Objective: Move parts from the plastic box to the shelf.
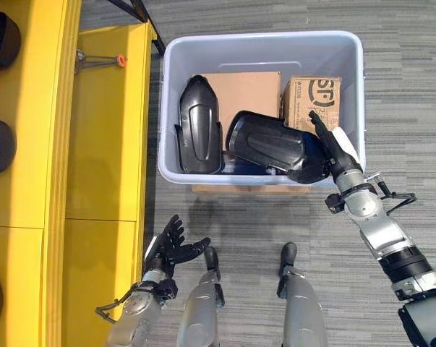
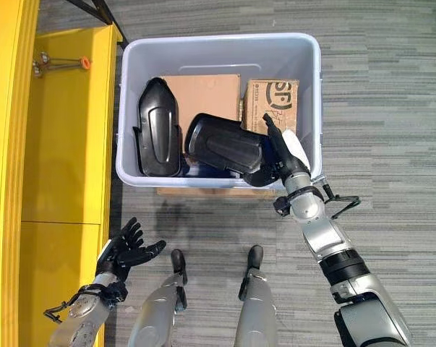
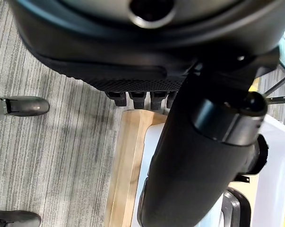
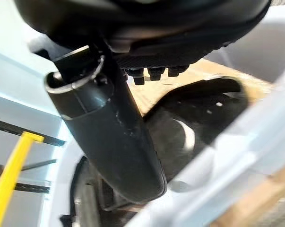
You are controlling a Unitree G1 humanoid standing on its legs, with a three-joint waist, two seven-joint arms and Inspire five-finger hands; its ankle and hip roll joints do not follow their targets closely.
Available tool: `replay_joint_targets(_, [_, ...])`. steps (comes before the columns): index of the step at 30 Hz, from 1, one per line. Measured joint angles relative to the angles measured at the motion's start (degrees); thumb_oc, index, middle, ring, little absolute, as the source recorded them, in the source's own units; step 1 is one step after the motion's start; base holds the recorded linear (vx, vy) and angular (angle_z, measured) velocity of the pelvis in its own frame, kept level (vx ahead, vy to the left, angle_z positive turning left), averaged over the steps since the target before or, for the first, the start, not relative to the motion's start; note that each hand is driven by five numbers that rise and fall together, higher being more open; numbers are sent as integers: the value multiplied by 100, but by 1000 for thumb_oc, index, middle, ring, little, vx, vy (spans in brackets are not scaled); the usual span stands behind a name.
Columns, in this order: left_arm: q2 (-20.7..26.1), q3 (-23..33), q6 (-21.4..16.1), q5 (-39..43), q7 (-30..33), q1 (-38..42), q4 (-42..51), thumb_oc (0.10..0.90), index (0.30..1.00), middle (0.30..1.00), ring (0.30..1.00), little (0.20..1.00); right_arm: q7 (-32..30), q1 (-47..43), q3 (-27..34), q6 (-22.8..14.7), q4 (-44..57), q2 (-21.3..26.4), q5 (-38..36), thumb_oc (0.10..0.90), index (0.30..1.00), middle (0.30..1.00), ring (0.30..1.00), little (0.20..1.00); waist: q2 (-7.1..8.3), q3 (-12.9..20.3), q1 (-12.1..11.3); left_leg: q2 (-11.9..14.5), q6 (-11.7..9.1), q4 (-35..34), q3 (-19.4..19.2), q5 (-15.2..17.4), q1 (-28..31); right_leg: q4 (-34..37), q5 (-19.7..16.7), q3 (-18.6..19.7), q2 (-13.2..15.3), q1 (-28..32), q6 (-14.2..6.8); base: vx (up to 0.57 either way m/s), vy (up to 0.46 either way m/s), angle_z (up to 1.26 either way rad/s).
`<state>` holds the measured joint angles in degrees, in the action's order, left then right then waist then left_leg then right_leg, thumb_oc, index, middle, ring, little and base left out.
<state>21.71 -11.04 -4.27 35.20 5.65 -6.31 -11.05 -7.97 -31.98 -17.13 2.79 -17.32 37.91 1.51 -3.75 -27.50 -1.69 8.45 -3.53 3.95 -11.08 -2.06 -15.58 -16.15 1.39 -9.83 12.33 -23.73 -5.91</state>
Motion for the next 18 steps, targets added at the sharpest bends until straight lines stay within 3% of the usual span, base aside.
replay_joint_targets(18, [1,-34,-107,12,2,73,0,900,1000,1000,1000,1000,41,-683,-274,-458,-379,540,299,900,1000,1000,1000,1000,-14,-77,-1,-2,-51,60,92,-244,-537,-702,183,69,54,-800,139,5,-26,2])
